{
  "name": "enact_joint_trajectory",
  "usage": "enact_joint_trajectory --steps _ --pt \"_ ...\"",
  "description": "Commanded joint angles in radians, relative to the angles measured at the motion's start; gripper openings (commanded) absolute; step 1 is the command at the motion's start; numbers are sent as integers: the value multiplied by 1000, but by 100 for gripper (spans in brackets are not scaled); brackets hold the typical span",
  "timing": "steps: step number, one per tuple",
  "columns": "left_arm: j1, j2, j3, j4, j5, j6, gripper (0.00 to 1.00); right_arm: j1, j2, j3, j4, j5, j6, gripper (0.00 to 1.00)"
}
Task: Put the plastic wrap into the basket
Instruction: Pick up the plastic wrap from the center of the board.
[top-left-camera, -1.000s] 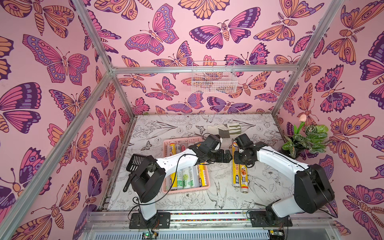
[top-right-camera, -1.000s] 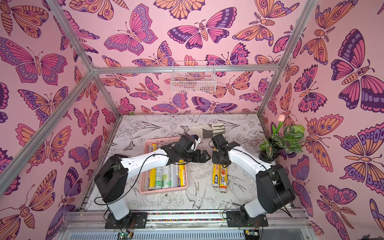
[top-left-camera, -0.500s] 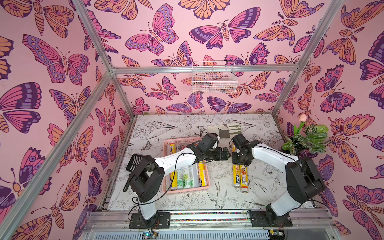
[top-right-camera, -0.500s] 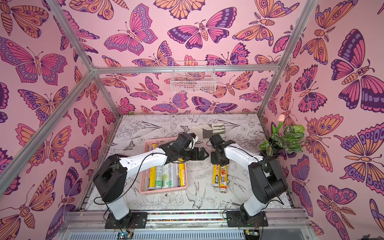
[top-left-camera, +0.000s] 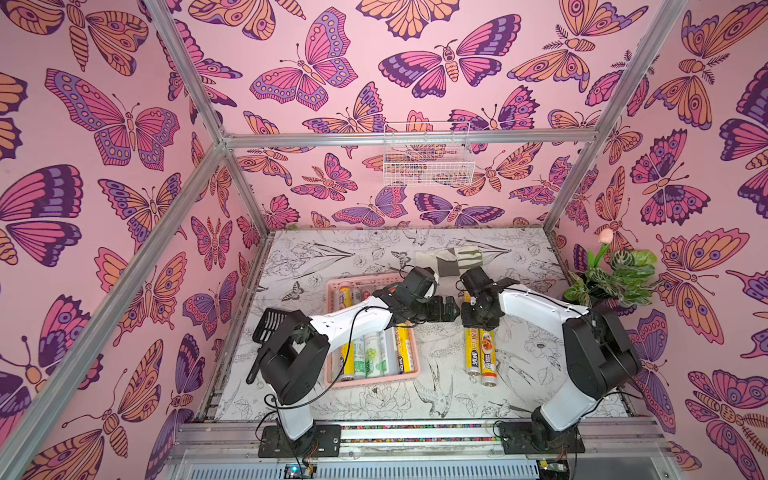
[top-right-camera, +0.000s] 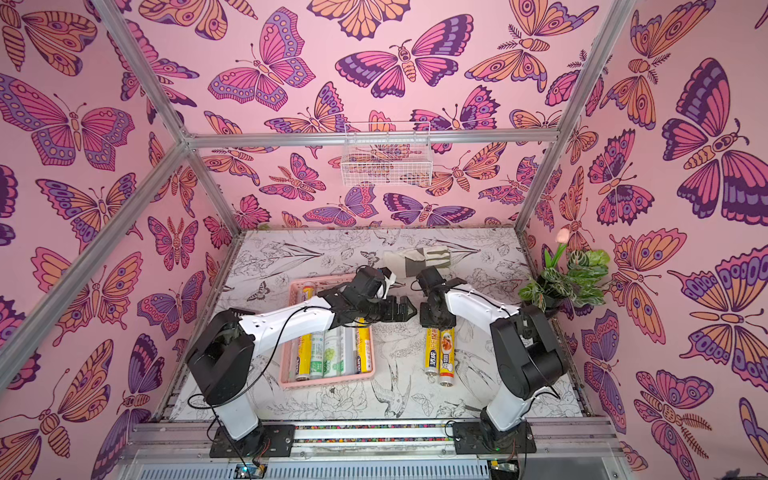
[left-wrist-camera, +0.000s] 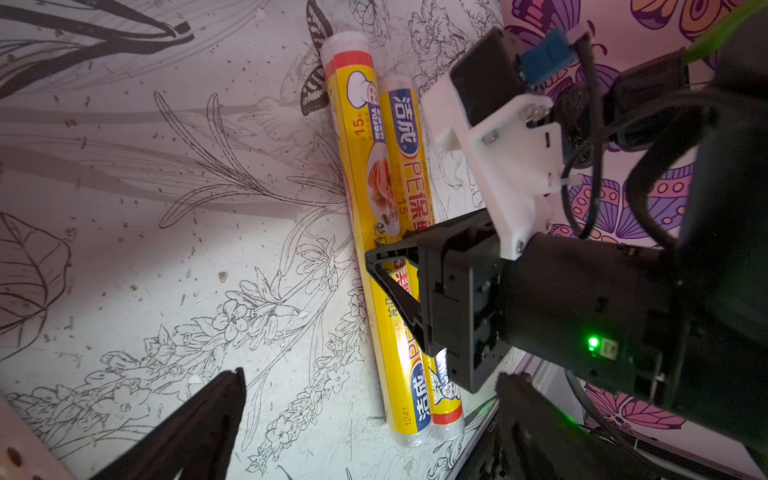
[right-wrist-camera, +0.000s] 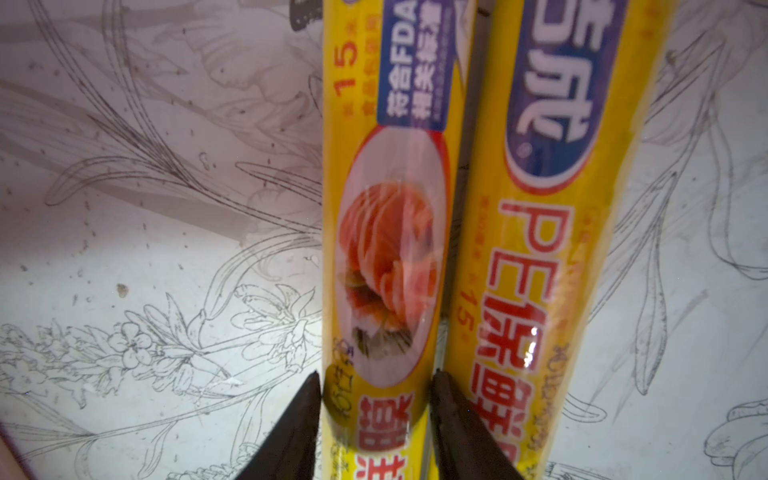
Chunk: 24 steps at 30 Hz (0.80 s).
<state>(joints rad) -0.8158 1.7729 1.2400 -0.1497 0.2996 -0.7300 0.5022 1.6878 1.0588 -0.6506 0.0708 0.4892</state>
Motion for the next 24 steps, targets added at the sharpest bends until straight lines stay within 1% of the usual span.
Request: enact_joint_trajectory --steps 1,17,19,24 --pt "10 -34 -16 7 7 -2 100 11 28 26 -6 5 -5 48" --pt "14 -44 -32 7 2 -6 100 32 95 40 12 -5 11 52" --pt "17 -47 -38 7 -2 -8 100 32 95 39 12 -5 12 50" --pt "21 -65 -56 7 -20 -16 100 32 64 40 4 4 15 42"
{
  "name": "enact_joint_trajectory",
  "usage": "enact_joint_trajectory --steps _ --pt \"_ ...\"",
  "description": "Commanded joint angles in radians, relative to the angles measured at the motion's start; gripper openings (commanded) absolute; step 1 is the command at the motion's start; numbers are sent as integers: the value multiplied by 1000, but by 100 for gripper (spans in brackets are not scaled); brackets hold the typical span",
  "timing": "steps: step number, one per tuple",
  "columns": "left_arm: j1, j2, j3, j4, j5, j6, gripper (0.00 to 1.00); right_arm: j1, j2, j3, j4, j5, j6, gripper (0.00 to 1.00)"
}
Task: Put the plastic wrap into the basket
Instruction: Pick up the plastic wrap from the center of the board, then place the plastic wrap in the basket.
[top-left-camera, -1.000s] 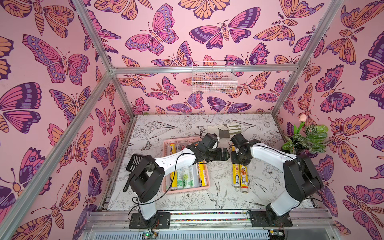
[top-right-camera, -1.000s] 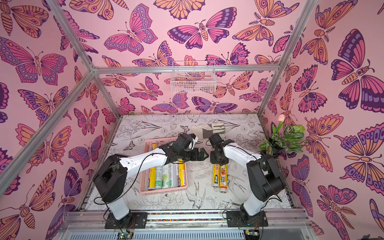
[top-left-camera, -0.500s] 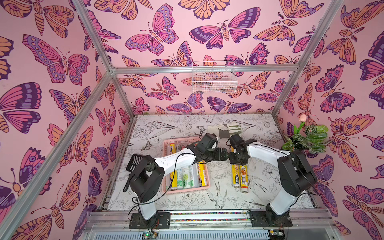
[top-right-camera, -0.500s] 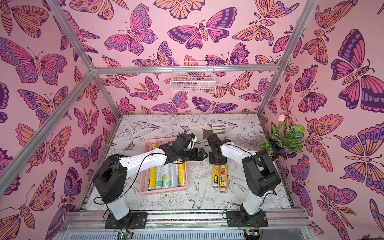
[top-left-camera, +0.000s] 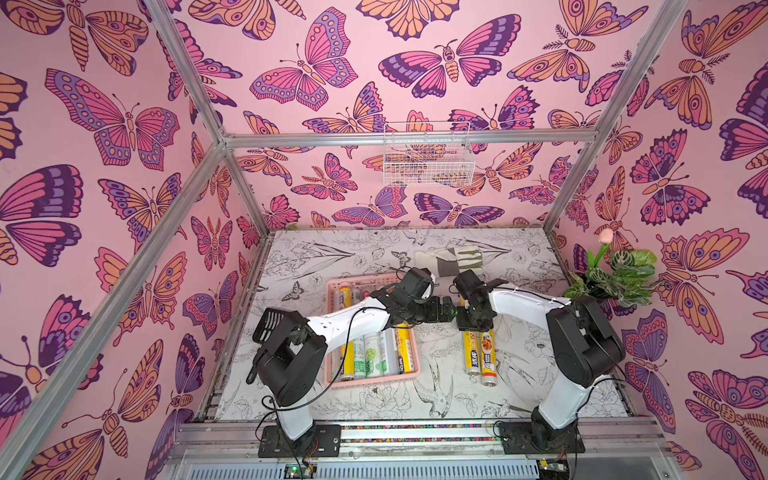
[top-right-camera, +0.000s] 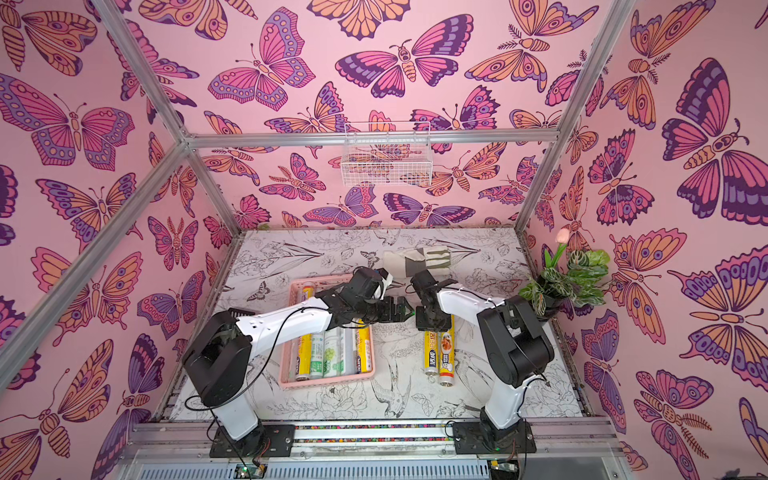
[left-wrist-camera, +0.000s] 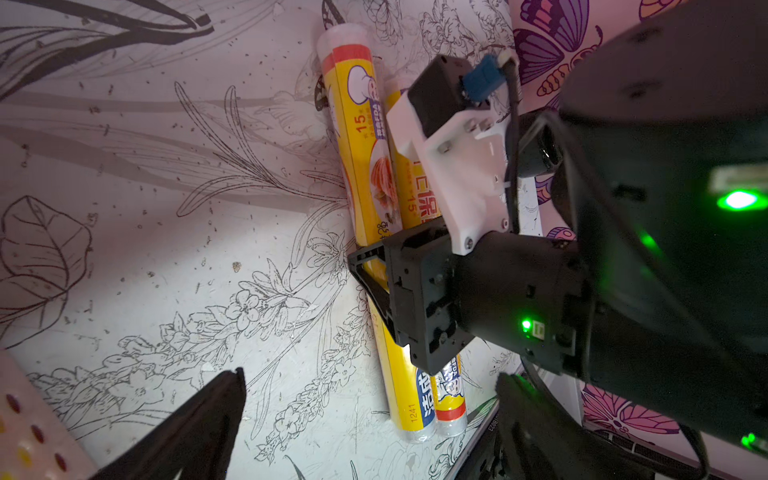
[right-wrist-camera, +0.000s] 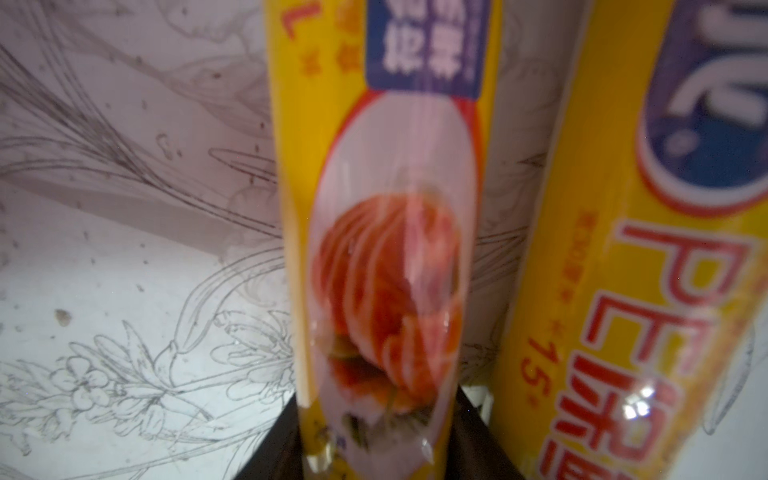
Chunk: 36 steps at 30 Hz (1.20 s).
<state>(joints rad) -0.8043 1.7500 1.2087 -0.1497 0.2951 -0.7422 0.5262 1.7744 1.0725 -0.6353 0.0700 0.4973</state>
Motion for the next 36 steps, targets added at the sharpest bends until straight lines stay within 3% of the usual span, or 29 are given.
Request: enact_joint_trajectory --steps 1,6,13,20,27,36 --pt "9 -47 -29 8 -23 -5 100 8 -37 25 -11 5 12 40" --pt "13 -89 -53 7 -64 -8 100 7 -129 27 -15 -19 30 37" --pt "29 -187 -111 7 -145 -14 100 8 -280 29 38 -143 69 35" --pt "34 -344 -207 9 -276 -20 100 44 -333 67 89 -231 108 35" --pt "35 -539 -327 11 -439 -33 100 131 -281 140 148 -276 162 34" --pt "42 -804 -479 -34 -611 -23 100 279 -65 307 216 -329 212 34"
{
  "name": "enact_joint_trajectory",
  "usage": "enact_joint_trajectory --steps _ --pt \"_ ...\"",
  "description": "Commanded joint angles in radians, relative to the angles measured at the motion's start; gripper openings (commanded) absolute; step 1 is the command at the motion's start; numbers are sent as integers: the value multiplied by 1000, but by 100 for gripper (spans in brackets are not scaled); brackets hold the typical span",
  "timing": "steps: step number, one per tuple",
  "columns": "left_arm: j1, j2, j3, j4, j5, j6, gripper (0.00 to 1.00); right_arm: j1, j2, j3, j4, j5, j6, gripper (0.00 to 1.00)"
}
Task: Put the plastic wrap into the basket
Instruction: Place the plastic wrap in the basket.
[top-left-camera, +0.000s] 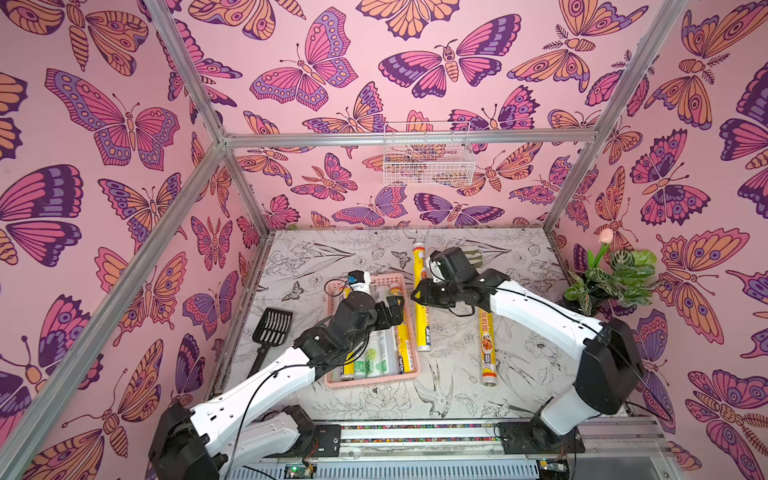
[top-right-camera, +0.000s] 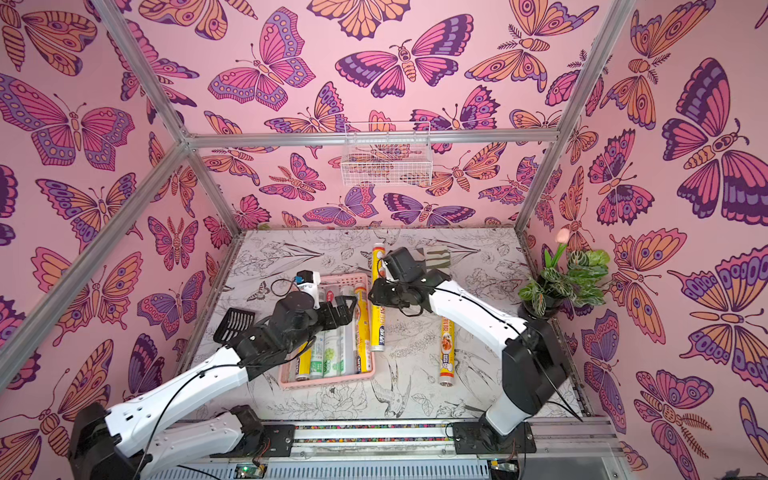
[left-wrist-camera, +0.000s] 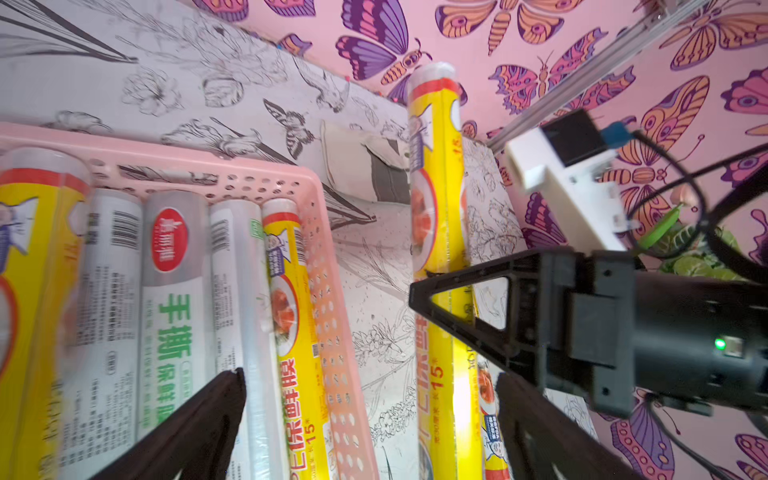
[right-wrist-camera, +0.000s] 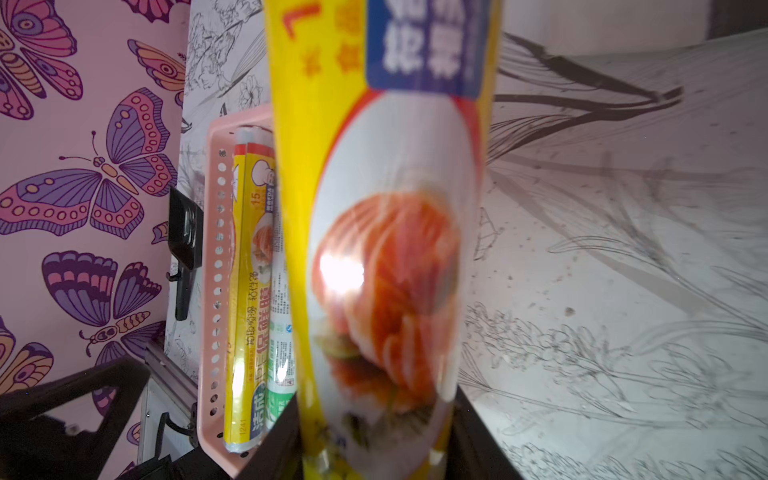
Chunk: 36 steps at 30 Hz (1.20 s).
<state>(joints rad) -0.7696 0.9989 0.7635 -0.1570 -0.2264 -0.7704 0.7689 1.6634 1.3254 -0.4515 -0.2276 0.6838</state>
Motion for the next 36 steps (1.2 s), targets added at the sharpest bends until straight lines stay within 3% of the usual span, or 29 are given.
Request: enact_joint_trajectory --steps 1,19,36 --pt "8 -80 -43 -43 -105 4 100 54 72 78 28 -30 22 34" --pt "12 -391 -193 -259 -214 -63 100 209 374 303 58 -94 111 35" --pt "15 -411 -183 -282 -251 -52 100 230 461 338 65 -96 188 37"
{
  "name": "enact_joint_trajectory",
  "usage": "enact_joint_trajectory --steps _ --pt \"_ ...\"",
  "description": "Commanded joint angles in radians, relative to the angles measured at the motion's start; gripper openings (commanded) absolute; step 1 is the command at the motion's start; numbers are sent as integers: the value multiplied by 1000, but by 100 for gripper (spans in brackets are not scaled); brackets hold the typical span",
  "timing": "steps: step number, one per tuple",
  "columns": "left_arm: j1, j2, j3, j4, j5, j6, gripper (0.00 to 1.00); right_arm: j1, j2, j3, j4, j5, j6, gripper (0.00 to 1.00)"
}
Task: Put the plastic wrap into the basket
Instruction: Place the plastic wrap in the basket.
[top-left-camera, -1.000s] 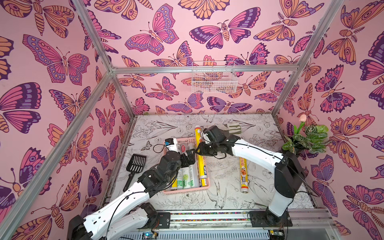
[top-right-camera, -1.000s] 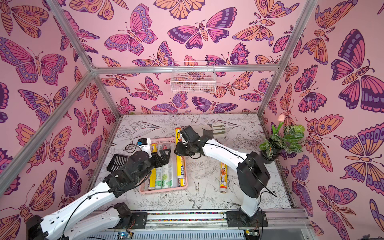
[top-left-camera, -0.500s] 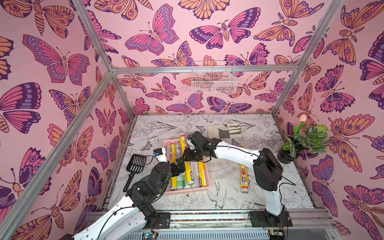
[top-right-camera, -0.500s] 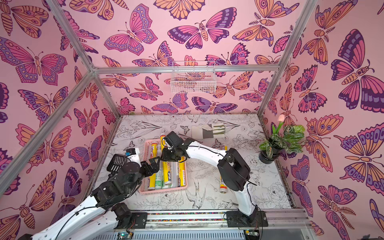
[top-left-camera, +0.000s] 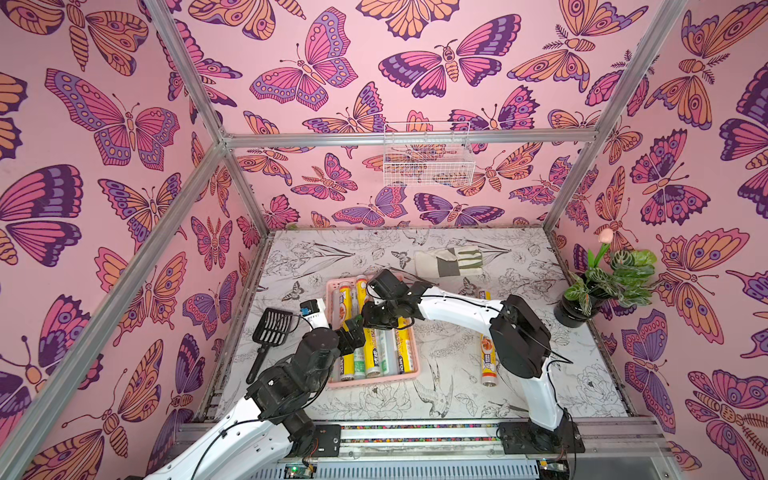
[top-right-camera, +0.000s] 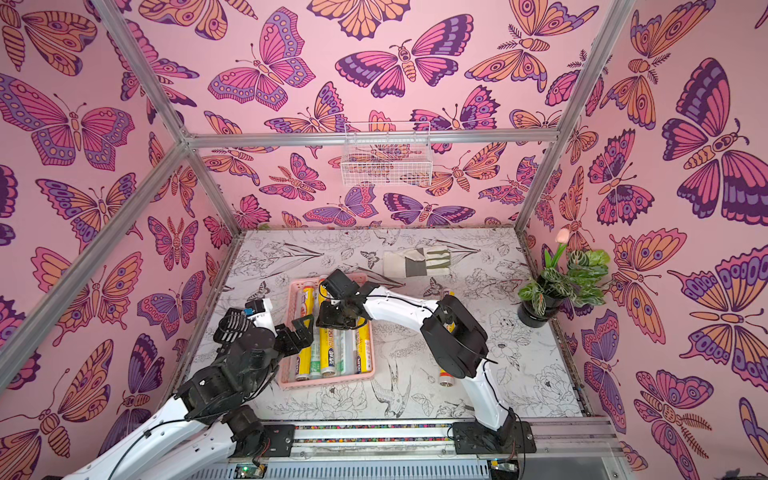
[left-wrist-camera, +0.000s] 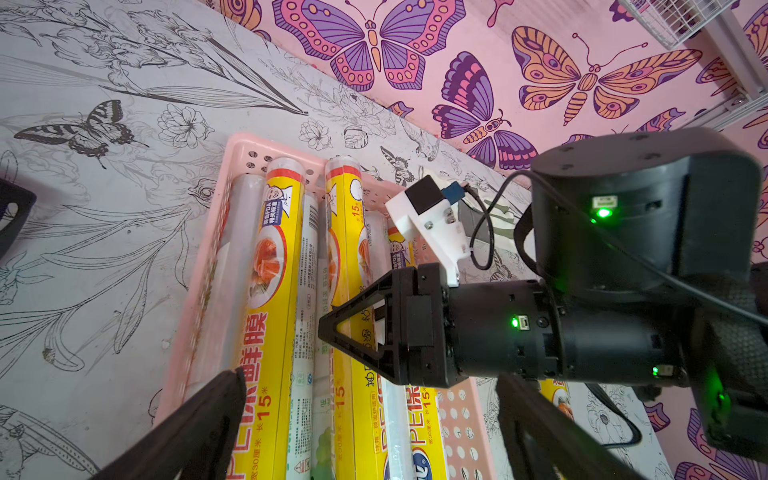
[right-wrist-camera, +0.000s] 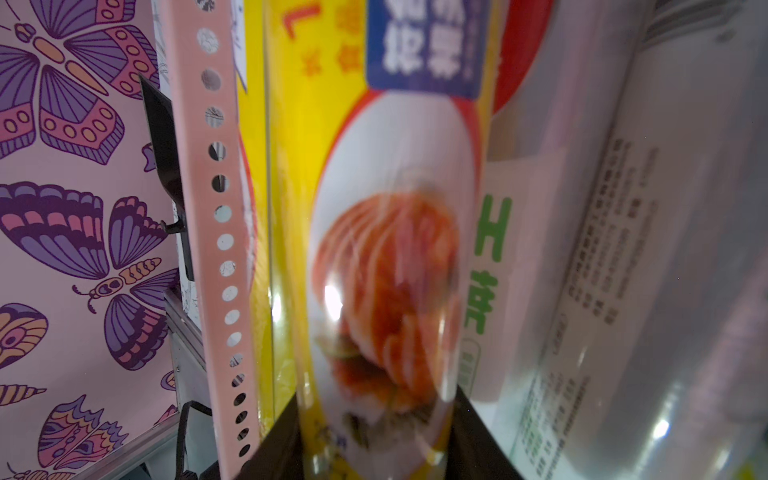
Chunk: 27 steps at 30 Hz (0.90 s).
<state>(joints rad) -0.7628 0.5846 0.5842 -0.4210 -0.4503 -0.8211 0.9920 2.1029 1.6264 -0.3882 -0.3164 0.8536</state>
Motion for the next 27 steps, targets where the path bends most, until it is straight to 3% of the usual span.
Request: enact_joint_trajectory --steps 1,16,27 --pt "8 4 -3 -19 -27 -1 100 8 23 36 1 -10 19 38" --pt "11 17 7 -18 -27 0 100 16 59 66 -34 -42 16 44" --pt "11 36 21 -17 -21 0 100 17 15 43 -51 21 8 52"
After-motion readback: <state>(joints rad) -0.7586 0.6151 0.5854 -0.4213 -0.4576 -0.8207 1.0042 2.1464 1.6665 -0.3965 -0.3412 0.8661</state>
